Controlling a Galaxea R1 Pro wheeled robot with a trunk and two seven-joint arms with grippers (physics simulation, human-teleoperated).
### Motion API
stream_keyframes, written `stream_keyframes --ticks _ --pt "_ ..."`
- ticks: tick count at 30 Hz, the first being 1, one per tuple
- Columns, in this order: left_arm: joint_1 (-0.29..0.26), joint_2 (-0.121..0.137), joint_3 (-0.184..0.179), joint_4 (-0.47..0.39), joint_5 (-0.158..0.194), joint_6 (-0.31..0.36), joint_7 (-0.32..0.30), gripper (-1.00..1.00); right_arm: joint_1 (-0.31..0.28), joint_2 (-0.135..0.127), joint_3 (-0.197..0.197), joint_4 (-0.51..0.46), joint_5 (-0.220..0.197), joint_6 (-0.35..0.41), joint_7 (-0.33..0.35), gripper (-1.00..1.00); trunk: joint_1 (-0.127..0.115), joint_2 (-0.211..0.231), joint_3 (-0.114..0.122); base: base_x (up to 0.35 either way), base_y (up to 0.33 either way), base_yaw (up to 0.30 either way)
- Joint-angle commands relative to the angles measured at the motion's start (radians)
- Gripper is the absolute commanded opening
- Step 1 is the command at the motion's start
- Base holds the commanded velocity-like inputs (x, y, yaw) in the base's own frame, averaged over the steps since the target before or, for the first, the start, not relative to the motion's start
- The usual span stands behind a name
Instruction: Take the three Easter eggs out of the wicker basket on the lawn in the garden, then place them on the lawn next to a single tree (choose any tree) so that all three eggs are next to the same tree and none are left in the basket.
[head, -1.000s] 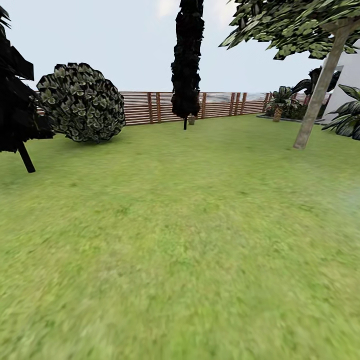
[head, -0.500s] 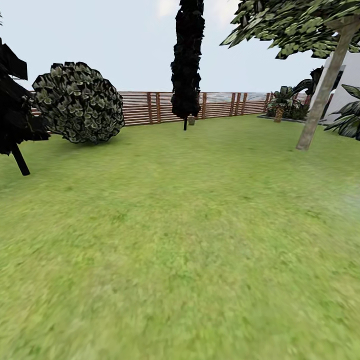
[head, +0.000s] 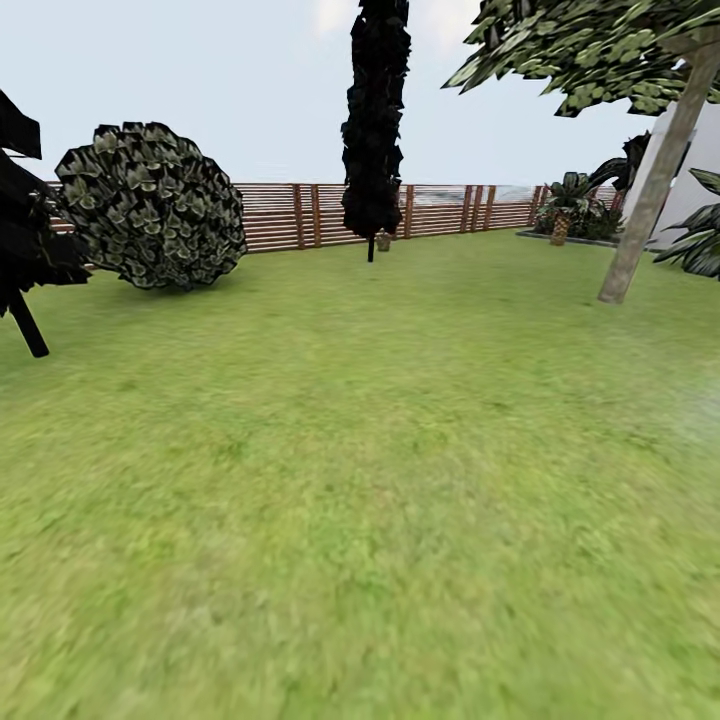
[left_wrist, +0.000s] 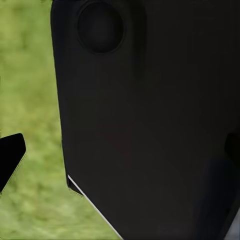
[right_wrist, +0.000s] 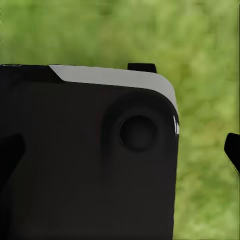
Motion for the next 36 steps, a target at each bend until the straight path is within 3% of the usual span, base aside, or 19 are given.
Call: stream_keyframes --ticks 1,36 --pt "0.000 0.000 0.001 0.000 0.001 -0.001 -0.001 1.00 -0.001 0.000 0.000 0.001 0.000 -0.003 0.001 1.00 0.001 0.000 -0.001 0.338 0.000 0.000" --pt "0.000 0.000 0.000 0.000 0.001 -0.001 -0.001 1.00 -0.001 0.000 0.001 0.001 0.000 -0.003 0.001 1.00 0.001 0.000 -0.001 0.338 0.000 0.000"
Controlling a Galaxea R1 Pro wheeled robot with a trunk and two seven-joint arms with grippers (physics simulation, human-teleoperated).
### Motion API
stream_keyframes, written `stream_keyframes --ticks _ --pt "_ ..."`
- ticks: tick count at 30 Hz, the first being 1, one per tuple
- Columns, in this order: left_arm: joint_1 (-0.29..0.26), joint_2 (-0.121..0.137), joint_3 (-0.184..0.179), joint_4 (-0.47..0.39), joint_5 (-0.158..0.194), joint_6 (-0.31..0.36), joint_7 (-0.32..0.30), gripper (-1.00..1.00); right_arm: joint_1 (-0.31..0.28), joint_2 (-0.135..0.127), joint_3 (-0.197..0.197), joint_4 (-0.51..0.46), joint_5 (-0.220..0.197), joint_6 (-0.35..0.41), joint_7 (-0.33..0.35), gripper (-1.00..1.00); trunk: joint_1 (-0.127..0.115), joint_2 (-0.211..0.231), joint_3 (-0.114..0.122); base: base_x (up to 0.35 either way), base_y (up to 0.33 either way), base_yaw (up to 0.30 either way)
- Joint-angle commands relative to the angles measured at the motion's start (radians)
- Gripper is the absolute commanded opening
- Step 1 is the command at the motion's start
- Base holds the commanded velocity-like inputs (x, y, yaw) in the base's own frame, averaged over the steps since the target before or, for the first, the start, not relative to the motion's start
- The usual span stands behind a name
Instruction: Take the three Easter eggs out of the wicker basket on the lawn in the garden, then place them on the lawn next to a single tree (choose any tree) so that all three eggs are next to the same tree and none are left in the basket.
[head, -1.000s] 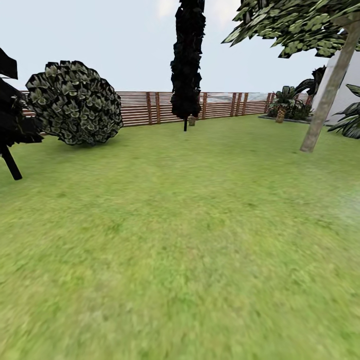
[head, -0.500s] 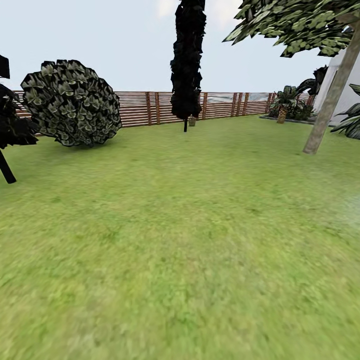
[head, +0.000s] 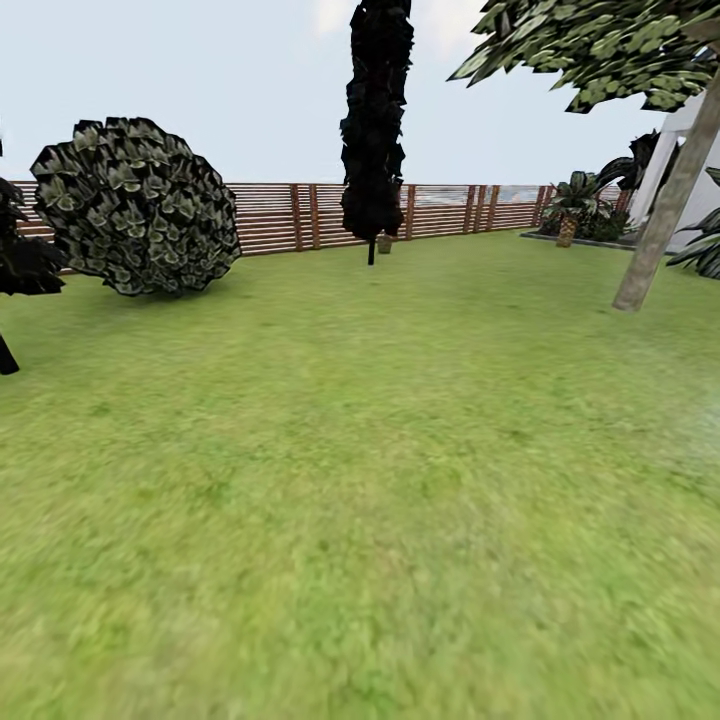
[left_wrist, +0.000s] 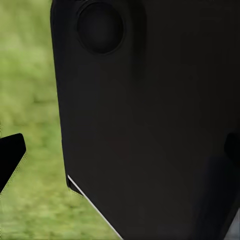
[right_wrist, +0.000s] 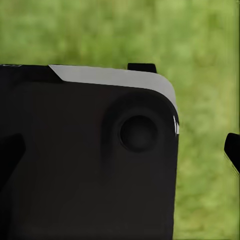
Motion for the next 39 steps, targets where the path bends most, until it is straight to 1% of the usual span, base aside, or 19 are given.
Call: stream_keyframes --ticks 1,24,34,39 --pt "0.000 0.000 0.001 0.000 0.002 -0.001 -0.001 1.00 -0.001 0.000 0.001 0.001 0.000 -0.003 0.001 1.00 0.001 0.000 -0.001 0.338 0.000 0.000" --pt "0.000 0.001 0.000 0.000 0.001 -0.001 -0.001 1.00 -0.001 0.000 0.000 0.001 0.000 -0.005 0.001 1.00 0.001 0.000 -0.001 0.338 0.000 -0.004" --pt "0.000 0.001 0.001 0.000 0.002 -0.001 -0.001 1.00 -0.001 0.000 0.001 0.000 0.000 -0.005 0.001 1.00 0.001 0.000 -0.001 0.338 0.000 -0.242" --pt "0.000 0.001 -0.001 0.000 0.001 -0.001 -0.003 1.00 -0.001 0.001 0.001 -0.001 0.002 -0.005 0.001 1.00 0.001 0.000 -0.001 0.338 0.000 -0.057"
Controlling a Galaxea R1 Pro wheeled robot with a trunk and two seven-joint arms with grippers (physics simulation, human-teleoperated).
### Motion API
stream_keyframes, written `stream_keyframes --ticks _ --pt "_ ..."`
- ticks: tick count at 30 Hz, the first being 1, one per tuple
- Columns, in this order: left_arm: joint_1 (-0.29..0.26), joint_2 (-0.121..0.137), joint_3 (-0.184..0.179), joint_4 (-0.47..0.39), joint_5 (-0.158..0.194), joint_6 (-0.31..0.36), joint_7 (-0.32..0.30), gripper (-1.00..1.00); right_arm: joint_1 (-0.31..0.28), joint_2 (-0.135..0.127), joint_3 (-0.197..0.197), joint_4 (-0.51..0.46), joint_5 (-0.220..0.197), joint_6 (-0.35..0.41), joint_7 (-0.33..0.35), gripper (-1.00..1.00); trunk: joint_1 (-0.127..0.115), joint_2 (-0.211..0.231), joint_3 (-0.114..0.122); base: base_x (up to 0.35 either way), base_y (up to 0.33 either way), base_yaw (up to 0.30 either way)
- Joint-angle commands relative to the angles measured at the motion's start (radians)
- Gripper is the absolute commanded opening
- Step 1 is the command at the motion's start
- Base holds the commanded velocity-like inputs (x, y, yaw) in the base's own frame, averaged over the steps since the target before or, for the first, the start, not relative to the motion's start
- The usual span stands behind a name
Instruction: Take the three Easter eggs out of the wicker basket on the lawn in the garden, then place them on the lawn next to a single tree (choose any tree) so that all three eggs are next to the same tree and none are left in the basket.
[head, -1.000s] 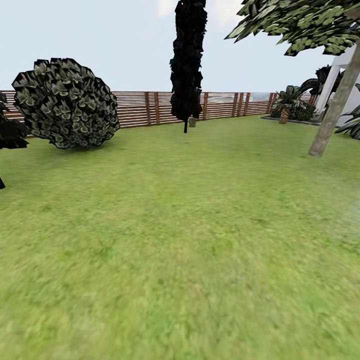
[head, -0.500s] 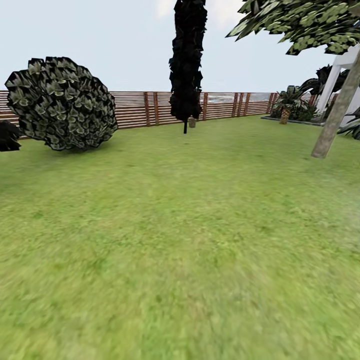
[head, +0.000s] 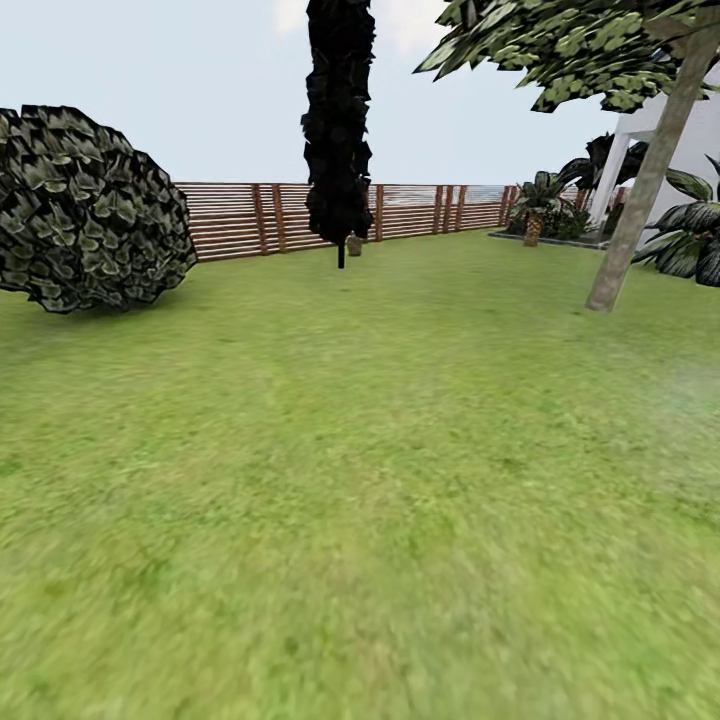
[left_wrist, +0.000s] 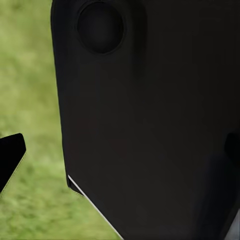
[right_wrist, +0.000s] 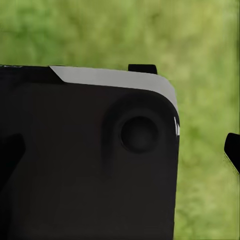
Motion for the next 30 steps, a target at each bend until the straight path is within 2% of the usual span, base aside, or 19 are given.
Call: stream_keyframes --ticks 1,30 --pt "-0.001 0.000 0.000 0.000 0.001 -0.001 -0.002 1.00 -0.001 0.000 0.001 0.001 0.001 -0.003 0.001 1.00 0.001 0.000 -0.001 0.338 0.000 -0.010" --pt "0.000 0.000 0.000 0.000 0.000 -0.001 -0.003 1.00 -0.001 -0.002 -0.001 -0.002 -0.001 -0.003 0.001 1.00 0.001 0.000 -0.005 0.338 0.000 0.000"
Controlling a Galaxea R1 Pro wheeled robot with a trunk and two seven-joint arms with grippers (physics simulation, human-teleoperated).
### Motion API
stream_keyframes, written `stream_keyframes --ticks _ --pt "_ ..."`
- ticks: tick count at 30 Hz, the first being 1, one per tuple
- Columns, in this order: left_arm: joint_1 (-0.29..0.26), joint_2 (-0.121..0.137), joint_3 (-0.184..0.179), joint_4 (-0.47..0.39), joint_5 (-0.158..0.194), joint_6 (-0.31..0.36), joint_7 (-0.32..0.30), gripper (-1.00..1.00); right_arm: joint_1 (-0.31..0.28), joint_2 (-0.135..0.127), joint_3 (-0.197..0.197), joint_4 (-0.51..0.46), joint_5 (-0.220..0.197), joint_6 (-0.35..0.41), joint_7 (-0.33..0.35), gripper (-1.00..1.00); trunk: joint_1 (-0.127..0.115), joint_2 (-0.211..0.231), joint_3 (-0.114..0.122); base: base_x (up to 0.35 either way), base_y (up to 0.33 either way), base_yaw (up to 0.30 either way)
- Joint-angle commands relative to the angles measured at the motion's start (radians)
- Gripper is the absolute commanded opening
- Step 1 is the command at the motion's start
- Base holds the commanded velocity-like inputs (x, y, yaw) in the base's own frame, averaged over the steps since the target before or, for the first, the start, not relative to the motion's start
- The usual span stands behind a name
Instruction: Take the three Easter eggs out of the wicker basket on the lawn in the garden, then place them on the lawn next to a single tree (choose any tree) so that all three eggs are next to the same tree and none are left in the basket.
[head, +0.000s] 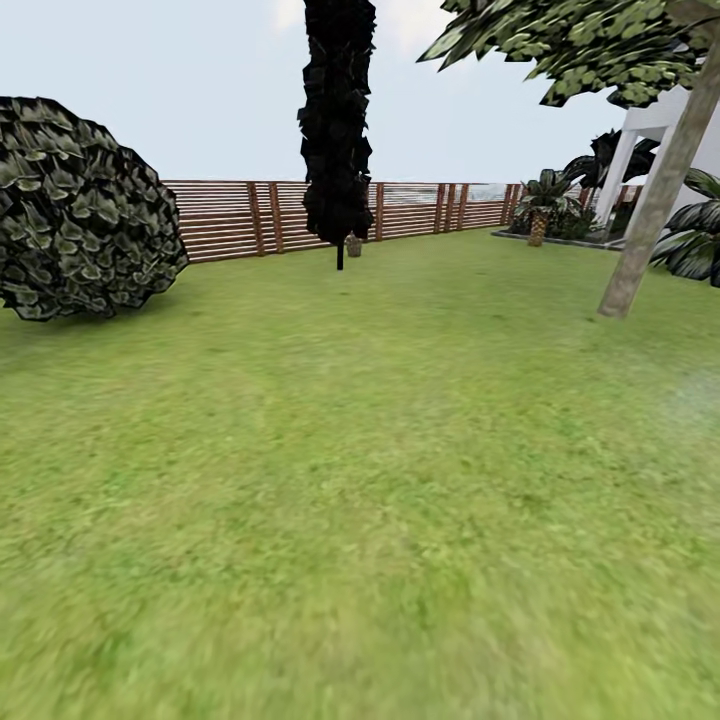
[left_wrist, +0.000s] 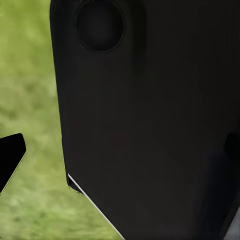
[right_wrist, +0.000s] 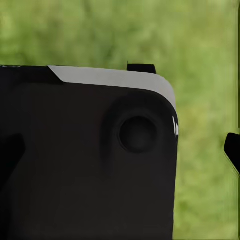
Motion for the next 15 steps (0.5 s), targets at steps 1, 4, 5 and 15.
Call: stream_keyframes --ticks 1,4,5,15 --pt "-0.001 0.000 0.000 0.000 0.001 -0.001 -0.001 1.00 -0.001 0.000 0.001 0.001 0.000 -0.003 0.001 1.00 0.001 0.000 -0.001 0.338 0.000 0.000" --pt "0.000 0.000 0.000 0.000 0.001 -0.001 -0.002 1.00 -0.001 -0.001 0.001 0.001 0.000 -0.003 0.001 1.00 0.001 0.000 -0.001 0.338 0.000 0.000" --pt "-0.001 0.000 0.000 0.000 0.001 -0.001 -0.002 1.00 -0.001 -0.001 0.001 0.001 0.000 -0.003 0.001 1.00 0.001 0.000 -0.001 0.338 0.000 0.000" --pt "-0.001 0.000 0.001 0.000 0.001 -0.001 -0.002 1.00 -0.001 -0.005 0.001 0.000 0.002 -0.003 0.001 1.00 0.001 0.000 -0.001 0.338 0.000 0.000"
